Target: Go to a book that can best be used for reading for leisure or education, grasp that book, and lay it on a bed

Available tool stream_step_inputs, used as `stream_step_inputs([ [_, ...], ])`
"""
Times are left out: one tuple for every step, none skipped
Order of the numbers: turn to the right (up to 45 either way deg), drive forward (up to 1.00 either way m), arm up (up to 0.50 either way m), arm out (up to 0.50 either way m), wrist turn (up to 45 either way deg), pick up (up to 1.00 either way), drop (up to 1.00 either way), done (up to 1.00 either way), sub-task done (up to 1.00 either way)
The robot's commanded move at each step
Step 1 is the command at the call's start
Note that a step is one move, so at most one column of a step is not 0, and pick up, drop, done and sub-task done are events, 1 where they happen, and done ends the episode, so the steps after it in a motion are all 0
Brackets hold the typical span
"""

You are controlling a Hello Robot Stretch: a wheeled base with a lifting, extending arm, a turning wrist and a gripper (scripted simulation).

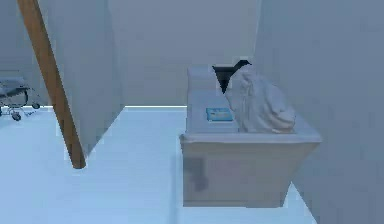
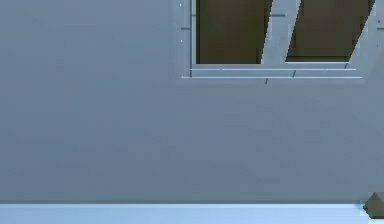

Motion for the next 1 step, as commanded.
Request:
stream_step_inputs([
  [-12.0, 0.00, 0.00, 0.00, 0.0, 0.00, 0.00, 0.00, 0.00],
])
